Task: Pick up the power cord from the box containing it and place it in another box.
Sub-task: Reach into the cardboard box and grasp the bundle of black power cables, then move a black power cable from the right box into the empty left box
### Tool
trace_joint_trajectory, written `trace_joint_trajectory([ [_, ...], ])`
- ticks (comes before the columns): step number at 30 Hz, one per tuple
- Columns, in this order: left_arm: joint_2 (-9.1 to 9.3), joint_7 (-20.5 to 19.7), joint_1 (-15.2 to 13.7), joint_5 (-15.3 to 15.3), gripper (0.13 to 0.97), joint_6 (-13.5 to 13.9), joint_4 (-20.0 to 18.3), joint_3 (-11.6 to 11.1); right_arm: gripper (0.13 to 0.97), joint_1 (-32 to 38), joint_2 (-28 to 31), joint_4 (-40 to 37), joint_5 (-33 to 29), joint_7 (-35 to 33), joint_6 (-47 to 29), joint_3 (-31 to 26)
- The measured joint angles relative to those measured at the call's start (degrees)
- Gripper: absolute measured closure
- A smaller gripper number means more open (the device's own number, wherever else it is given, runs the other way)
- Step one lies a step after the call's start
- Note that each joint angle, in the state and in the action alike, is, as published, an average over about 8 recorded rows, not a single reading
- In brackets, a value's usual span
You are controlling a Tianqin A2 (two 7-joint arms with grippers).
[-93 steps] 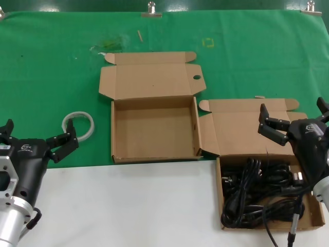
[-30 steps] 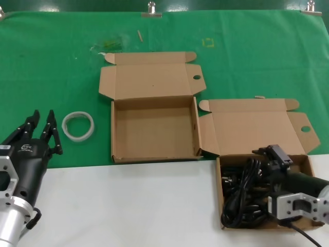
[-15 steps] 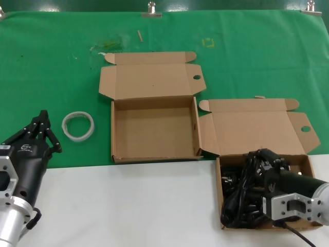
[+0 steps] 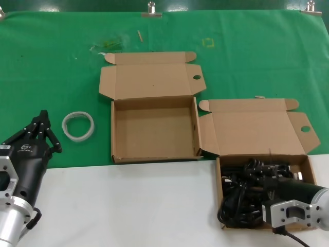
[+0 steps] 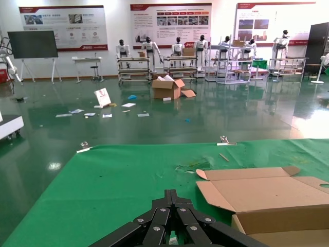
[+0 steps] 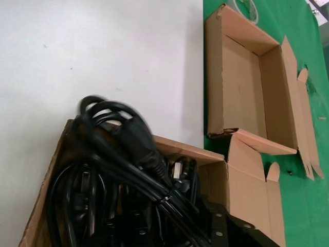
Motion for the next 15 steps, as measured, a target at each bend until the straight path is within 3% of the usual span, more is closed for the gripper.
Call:
trace_joint_trajectory([
  [10, 0.00, 0.0, 0.0, 0.0, 0.957, 0.0, 0.0, 0.0, 0.836, -0.1, 1.6, 2.8, 0.2, -1.0, -1.4, -0.2],
  [15, 0.00, 0.0, 0.0, 0.0, 0.957, 0.0, 0.0, 0.0, 0.864, -0.3, 3.5, 7.0, 0.5, 0.0, -3.3, 0.8],
])
